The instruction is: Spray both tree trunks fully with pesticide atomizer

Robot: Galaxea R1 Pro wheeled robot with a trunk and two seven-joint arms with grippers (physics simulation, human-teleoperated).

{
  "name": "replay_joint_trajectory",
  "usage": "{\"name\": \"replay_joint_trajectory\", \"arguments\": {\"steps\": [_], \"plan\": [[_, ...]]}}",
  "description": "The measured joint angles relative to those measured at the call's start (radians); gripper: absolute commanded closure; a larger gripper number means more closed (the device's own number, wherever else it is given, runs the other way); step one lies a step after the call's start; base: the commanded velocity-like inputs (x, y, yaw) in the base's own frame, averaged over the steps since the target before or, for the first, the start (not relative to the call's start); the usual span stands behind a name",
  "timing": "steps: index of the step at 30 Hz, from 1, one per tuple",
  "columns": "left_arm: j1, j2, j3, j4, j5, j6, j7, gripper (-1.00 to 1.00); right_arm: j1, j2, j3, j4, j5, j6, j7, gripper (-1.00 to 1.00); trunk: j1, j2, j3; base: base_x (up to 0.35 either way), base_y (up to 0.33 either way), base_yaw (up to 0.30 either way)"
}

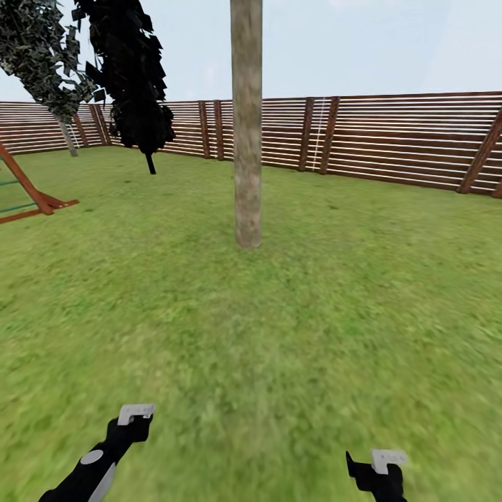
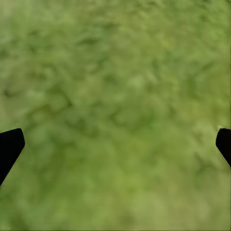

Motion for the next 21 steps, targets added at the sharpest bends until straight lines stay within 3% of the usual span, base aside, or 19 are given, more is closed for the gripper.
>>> {"name": "replay_joint_trajectory", "arguments": {"steps": [21], "plan": [[0.0, 0.001, 0.0, -0.001, 0.001, 0.0, 0.0, 1.0, 0.001, 0.001, 0.0, 0.0, 0.0, 0.0, 0.0, -1.0, 0.0, 0.0, 0.0, 0.339, 0.0, 0.0]]}}
